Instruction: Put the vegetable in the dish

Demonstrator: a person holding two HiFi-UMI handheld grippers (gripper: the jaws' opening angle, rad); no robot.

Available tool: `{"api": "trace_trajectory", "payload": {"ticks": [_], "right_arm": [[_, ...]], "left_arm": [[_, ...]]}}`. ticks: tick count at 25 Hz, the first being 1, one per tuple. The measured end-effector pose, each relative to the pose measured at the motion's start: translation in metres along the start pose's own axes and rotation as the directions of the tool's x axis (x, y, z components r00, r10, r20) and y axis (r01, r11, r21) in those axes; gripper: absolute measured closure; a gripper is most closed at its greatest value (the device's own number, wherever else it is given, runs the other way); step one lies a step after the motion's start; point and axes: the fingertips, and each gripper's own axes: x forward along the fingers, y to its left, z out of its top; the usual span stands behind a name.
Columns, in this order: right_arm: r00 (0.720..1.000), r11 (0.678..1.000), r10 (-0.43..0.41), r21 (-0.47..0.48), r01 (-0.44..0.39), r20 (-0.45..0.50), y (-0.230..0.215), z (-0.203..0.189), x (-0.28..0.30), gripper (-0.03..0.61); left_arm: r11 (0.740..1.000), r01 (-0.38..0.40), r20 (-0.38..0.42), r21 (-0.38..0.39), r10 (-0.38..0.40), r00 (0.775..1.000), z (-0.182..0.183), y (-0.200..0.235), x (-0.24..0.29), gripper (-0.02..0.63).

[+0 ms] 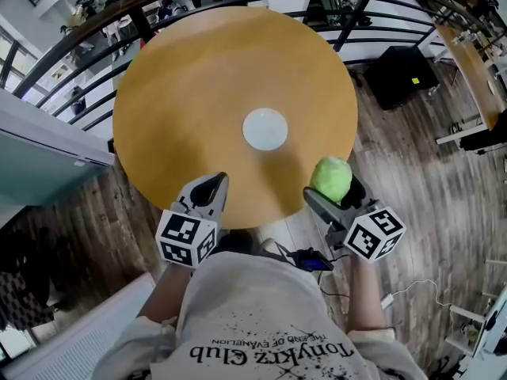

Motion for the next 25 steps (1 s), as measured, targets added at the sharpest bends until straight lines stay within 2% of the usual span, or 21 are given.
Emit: {"api": "trace_trajectory", "payload": {"ticks": [9,15,25], "right_arm": [[0.998,0.998,-0.053,-0.028,0.054,0.032,0.005,0.03,0.025,0.091],[0.997,0.997,-0.054,-0.045,0.056,0.046,0.008,0.041,0.031,0.091],[1.0,0.998,-0.031,-0.054,0.031,-0.002,-0.022,0.05,0.031,0.091]], "left_arm": [[0.998,0.059,0.003,0.037,-0.06,0.998,0.017,0.026,0.001,0.591],[0.996,0.075,0.002,0.053,-0.075,0.997,0.024,0.03,0.001,0.591],[0.999,0.029,0.022,0.045,-0.03,0.999,0.044,0.019,0.015,0.591]]}}
